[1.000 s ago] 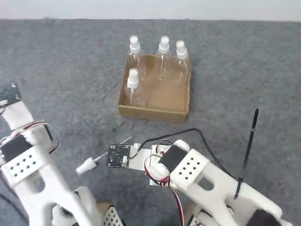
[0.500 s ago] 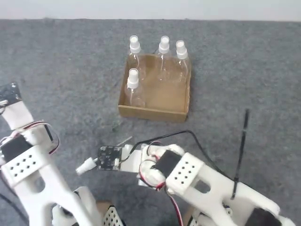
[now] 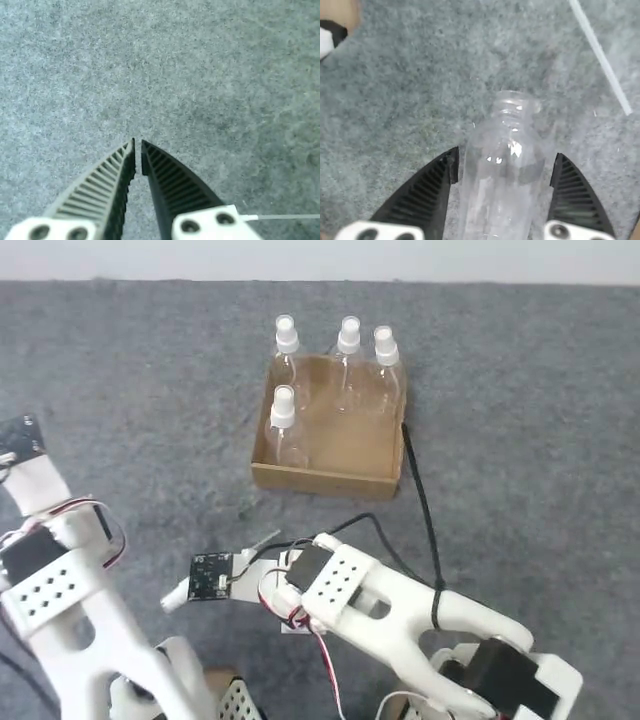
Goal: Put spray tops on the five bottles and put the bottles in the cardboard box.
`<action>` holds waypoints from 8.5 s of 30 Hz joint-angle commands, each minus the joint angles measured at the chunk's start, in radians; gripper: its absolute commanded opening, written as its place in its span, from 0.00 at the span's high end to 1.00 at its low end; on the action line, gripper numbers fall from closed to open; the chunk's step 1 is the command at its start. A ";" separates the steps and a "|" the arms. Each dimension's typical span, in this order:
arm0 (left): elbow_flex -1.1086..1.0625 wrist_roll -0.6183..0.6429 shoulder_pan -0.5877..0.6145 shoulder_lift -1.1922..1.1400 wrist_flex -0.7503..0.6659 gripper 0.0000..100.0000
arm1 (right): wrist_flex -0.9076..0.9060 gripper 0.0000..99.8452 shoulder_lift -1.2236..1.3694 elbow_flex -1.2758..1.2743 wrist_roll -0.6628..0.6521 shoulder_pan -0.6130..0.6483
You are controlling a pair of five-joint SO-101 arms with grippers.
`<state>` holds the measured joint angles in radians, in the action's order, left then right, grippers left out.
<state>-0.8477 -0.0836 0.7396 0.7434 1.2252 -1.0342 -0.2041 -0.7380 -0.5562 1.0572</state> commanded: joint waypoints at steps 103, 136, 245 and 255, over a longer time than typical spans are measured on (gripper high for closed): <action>-0.346 -0.772 -0.143 0.035 0.041 0.77 | -0.282 0.98 -0.435 0.075 0.322 -0.372; -0.378 -0.244 -0.094 0.046 -0.519 0.81 | -0.259 0.98 -0.435 0.055 0.322 -0.372; 0.340 0.459 -0.135 -0.772 0.086 0.81 | -0.259 0.98 -0.435 0.043 0.321 -0.372; 0.220 0.508 -0.149 -0.772 -0.046 0.81 | -0.260 0.98 -0.435 0.043 0.321 -0.372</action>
<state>-0.6299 0.4104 0.5953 -0.0391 1.2022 -1.3119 -0.5907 -0.6997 -0.2371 0.7012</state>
